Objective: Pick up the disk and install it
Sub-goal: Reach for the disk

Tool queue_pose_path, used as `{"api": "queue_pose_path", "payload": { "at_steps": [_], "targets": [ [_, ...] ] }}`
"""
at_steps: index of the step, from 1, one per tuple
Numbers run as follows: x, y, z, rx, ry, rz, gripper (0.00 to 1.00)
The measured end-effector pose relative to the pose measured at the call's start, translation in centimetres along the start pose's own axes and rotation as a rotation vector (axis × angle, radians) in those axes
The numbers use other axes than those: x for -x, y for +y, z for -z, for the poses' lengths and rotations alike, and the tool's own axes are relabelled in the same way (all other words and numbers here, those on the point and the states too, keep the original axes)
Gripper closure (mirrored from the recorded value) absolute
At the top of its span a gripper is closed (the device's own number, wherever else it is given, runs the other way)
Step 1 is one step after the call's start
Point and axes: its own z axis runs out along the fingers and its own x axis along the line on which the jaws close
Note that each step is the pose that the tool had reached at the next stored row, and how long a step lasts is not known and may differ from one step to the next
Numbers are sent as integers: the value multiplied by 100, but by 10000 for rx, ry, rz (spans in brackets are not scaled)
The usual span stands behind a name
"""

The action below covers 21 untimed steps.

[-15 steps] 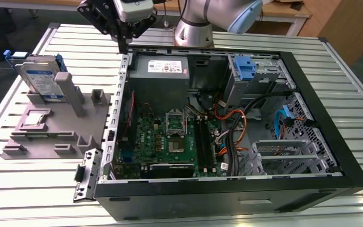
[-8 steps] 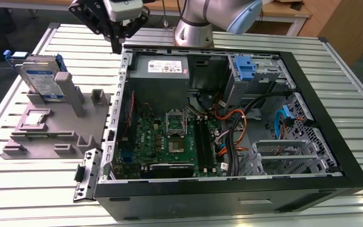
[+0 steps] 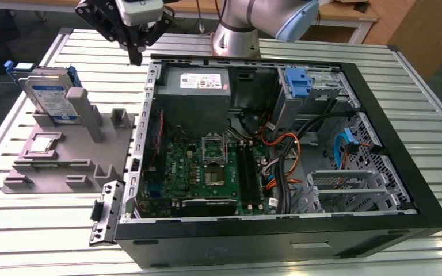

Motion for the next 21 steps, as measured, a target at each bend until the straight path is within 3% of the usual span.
{"api": "queue_pose_path", "payload": {
  "at_steps": [21],
  "targets": [
    [-238, -19, -7, 16, -56, 6, 89]
  ]
}}
